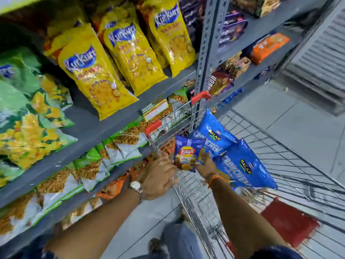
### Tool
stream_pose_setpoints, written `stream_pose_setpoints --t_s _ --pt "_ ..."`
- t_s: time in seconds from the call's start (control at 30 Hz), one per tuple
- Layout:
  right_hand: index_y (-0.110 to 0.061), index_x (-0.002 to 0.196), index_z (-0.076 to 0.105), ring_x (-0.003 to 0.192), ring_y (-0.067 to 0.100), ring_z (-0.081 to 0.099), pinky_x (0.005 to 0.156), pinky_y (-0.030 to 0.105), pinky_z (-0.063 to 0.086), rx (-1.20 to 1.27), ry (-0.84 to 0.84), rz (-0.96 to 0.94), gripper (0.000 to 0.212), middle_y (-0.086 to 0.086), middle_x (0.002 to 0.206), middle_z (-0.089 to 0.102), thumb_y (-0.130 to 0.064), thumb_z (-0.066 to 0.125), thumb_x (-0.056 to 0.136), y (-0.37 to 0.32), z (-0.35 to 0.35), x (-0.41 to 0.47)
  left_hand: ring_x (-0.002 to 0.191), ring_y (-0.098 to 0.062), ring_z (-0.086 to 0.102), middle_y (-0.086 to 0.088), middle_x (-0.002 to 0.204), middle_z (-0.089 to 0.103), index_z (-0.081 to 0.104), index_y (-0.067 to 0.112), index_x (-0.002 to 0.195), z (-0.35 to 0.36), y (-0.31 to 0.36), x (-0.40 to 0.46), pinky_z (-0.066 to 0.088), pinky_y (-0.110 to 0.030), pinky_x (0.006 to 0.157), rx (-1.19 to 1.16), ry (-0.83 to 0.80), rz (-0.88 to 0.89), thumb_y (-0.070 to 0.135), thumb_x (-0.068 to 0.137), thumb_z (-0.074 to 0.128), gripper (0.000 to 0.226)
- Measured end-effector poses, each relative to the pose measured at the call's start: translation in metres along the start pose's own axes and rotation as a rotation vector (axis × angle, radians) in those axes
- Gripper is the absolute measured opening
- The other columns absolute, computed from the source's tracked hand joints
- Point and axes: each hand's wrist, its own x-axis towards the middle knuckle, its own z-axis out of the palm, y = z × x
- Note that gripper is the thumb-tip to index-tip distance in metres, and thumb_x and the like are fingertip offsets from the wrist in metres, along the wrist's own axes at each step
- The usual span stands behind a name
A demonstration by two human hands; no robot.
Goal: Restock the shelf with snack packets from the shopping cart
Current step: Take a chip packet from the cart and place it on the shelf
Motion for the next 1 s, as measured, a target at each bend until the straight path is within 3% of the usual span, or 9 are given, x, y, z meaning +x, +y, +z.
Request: stream_pose_setpoints --t_s 0.13,0.27,0.37,0.5,0.57,0.67,0.8,0.87,1.0 --pt "0.005 0.141 0.039 0.124 0.027 0.056 0.066 0.011 0.042 0.033 -0.038 0.005 0.075 0.014 0.131 0.058 0.007 0.079 0.077 -0.010 0.012 0.017 0.092 -0.027 0.059 -0.007 0.095 0.068 0.069 0.008 0.097 0.009 -0.003 0.000 0.040 -0.041 0.098 -0.062 0.041 0.018 0.048 0.107 0.027 0.059" --pt "-0.002 0.143 0.041 0.125 0.035 0.057 0.093 0.029 0.045 0.014 -0.002 0.042 0.070 0.021 0.136 0.057 -0.004 0.076 0.083 -0.005 0.023 0.033 0.077 -0.024 0.052 -0.003 0.081 0.059 0.062 0.012 0.085 0.010 -0.006 0.001 0.041 -0.039 0.088 -0.107 0.063 0.002 0.049 0.107 0.021 0.060" --pt "-0.002 0.144 0.042 0.127 0.032 0.057 0.089 0.027 0.044 0.039 -0.031 0.087 0.077 0.017 0.138 0.056 -0.007 0.081 0.078 0.000 0.026 0.036 0.072 -0.021 0.048 0.000 0.076 0.056 0.061 0.014 0.083 0.011 -0.006 0.001 0.036 -0.037 0.083 -0.099 0.076 0.015 0.053 0.107 0.015 0.064" --pt "0.003 0.146 0.037 0.132 0.037 0.051 0.085 0.022 0.036 0.090 -0.001 0.042 0.066 0.021 0.145 0.050 0.001 0.068 0.089 0.004 0.030 0.036 0.071 -0.022 0.045 -0.001 0.074 0.053 0.054 0.017 0.079 0.015 -0.007 0.001 0.035 -0.037 0.077 -0.128 0.113 0.021 0.053 0.106 0.018 0.058" --pt "0.007 0.135 0.050 0.123 0.036 0.059 0.092 0.026 0.043 0.110 0.011 -0.034 0.060 0.023 0.135 0.059 0.006 0.075 0.080 0.005 0.033 0.039 0.072 -0.024 0.047 -0.001 0.075 0.055 0.054 0.017 0.078 0.018 -0.008 0.001 0.036 -0.038 0.078 -0.109 0.124 0.027 0.051 0.104 0.026 0.051" --pt "0.005 0.114 0.066 0.102 0.025 0.068 0.098 0.048 0.055 0.217 0.027 -0.112 0.049 0.018 0.115 0.072 0.008 0.084 0.069 -0.001 0.028 0.035 0.072 -0.022 0.047 0.000 0.075 0.056 0.053 0.017 0.077 0.016 -0.009 0.002 0.036 -0.037 0.080 -0.097 0.124 0.037 0.046 0.103 0.034 0.043" --pt "-0.004 0.101 0.067 0.072 0.009 0.072 0.081 0.040 0.061 0.375 0.061 -0.198 0.036 0.012 0.105 0.072 0.009 0.083 0.071 -0.029 0.007 0.020 0.074 -0.020 0.047 0.001 0.074 0.057 0.055 0.019 0.077 0.007 -0.005 0.000 0.037 -0.037 0.083 -0.078 0.096 0.028 0.043 0.101 0.040 0.037" --pt "-0.003 0.105 0.066 0.075 0.007 0.075 0.076 0.039 0.062 0.443 0.084 -0.233 0.040 0.011 0.099 0.074 0.006 0.084 0.070 -0.048 -0.008 0.008 0.076 -0.020 0.051 0.002 0.074 0.060 0.057 0.019 0.076 0.000 -0.003 0.000 0.040 -0.037 0.087 -0.105 0.035 -0.011 0.044 0.099 0.043 0.036" --pt "-0.012 0.105 0.070 0.098 0.029 0.074 0.086 0.048 0.061 0.580 0.114 -0.332 0.038 0.010 0.103 0.076 -0.001 0.086 0.073 -0.089 -0.038 -0.029 0.089 -0.019 0.058 0.004 0.087 0.066 0.067 0.024 0.089 -0.035 -0.003 0.002 0.046 -0.042 0.095 -0.183 -0.180 -0.104 0.043 0.097 0.046 0.029"
